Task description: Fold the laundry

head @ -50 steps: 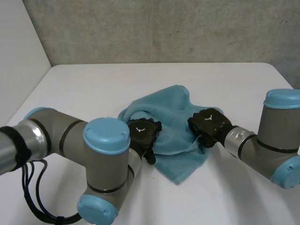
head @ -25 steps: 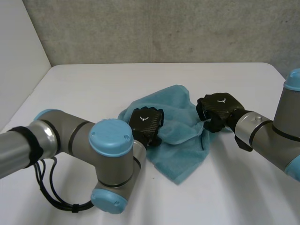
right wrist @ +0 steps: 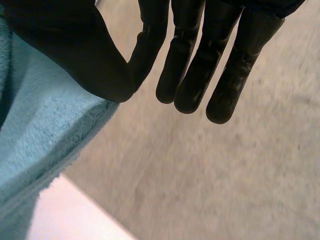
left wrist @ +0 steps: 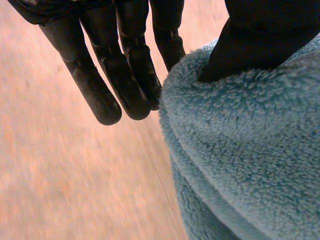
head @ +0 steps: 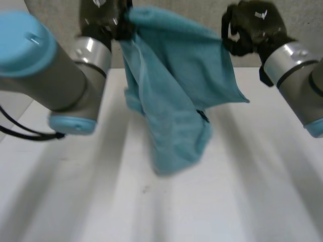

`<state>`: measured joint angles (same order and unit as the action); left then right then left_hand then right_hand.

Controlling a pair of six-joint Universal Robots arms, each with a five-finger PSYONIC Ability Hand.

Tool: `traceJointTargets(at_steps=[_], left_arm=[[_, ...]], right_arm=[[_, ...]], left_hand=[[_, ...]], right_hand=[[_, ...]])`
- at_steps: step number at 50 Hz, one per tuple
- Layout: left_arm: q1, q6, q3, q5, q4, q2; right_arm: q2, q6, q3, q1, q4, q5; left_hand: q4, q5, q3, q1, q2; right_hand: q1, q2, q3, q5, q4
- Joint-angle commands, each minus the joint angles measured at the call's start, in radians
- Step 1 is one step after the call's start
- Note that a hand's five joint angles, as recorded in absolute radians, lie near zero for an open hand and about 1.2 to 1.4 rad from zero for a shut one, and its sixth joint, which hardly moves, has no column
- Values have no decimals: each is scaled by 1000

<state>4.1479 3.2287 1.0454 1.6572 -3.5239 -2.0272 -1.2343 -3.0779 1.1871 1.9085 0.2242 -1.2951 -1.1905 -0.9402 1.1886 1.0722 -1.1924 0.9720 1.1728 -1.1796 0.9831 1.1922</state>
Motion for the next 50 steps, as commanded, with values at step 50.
traceJointTargets(at_steps=[50], left_arm=[[104, -44, 745, 113, 286, 163]], right_arm=[[159, 145, 218, 53, -232, -63]], left_hand=[[675, 599, -673, -556, 677]], right_hand=[[-391, -592, 598, -576, -611]])
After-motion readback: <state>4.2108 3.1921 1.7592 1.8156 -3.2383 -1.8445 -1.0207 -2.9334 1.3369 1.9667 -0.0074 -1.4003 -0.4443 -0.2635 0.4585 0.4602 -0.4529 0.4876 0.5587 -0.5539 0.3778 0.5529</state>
